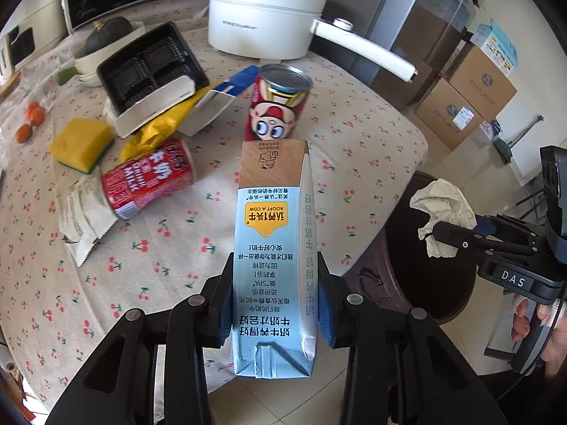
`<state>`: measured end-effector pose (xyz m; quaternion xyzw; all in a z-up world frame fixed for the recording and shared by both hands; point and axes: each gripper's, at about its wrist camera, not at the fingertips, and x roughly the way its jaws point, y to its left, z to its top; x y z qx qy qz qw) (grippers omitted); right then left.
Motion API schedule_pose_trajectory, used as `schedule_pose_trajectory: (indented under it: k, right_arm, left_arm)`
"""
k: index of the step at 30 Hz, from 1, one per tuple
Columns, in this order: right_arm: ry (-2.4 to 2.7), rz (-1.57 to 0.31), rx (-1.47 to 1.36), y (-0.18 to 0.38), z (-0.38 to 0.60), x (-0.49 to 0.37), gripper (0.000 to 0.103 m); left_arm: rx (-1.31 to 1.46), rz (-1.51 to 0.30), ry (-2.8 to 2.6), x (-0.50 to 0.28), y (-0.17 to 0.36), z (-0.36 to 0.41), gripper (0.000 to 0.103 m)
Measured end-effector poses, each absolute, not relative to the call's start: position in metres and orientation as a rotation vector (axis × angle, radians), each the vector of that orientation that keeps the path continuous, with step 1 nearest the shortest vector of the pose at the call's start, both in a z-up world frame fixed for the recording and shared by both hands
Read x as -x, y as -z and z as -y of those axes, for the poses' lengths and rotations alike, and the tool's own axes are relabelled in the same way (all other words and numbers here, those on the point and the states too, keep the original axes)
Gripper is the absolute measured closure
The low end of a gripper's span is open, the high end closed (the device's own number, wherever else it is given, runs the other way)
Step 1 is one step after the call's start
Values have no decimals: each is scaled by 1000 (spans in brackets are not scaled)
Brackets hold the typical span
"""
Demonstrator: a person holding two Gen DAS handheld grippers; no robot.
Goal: Collect trash
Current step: 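Carry the carton and paper over the brown bin and open both grippers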
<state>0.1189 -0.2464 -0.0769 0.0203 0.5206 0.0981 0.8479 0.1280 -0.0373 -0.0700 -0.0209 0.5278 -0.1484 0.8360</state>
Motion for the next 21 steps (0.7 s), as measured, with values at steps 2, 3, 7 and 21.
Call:
schedule_pose_trajectory:
  k: [2, 3, 7, 21]
  right_arm:
    - [-184, -1099, -61, 78, 262, -115, 57]
    - [-173, -1100, -70, 78, 269, -113, 57]
    - [-134, -1102, -98, 82, 298, -104, 57]
    - [-14, -1140, -162, 103, 383, -75, 56]
  left_arm:
    - [19, -1111, 349, -127, 70, 60, 63]
    - [8, -1110, 366, -127, 71, 69, 63]
    - [-15, -1114, 435, -125, 76, 111, 63]
    - [-84, -1132, 563, -126, 111, 204, 62]
